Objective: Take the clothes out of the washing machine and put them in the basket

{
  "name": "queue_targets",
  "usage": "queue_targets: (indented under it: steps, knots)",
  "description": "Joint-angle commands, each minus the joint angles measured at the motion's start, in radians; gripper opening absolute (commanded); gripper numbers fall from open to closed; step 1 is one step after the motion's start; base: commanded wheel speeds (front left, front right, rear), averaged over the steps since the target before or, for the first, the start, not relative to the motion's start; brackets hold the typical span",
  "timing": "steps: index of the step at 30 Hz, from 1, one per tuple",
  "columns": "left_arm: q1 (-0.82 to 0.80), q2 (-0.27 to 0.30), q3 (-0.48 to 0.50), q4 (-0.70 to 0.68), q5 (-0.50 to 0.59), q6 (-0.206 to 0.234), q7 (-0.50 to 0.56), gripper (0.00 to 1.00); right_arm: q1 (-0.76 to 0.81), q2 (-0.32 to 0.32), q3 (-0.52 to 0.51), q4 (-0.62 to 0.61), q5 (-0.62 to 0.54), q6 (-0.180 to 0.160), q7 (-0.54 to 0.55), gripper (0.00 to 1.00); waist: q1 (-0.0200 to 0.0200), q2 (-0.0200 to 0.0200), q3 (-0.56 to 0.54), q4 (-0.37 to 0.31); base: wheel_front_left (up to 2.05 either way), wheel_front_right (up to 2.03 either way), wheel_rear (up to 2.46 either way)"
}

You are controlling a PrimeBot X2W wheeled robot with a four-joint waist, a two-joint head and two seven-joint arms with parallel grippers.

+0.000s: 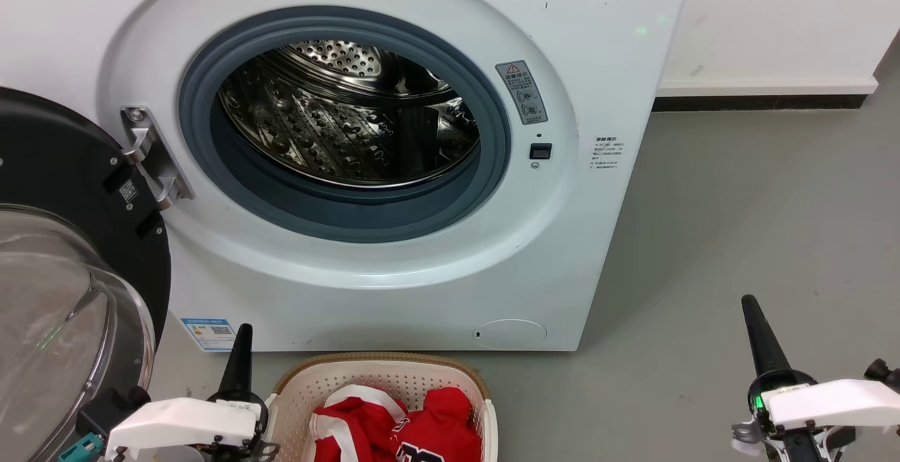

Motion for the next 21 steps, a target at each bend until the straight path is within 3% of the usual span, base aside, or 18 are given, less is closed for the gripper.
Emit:
queue_targets:
  steps: [1, 21]
  knots:
    - [-0.027, 0.000, 0.004, -0.004, -0.029, -0.008, 0.006, 0.00, -0.029, -0.006, -0.003, -0.001, 0.030, 0.000, 0.009, 0.00, 0.0000, 0.0000, 0.000, 0.000, 0.00, 0.00, 0.00]
    - [-0.055, 0.000, 0.016, 0.010, -0.242, -0.026, 0.056, 0.00, -0.056, -0.003, -0.020, 0.021, 0.232, 0.000, 0.062, 0.00, -0.0001, 0.0000, 0.005, 0.006, 0.00, 0.00, 0.00]
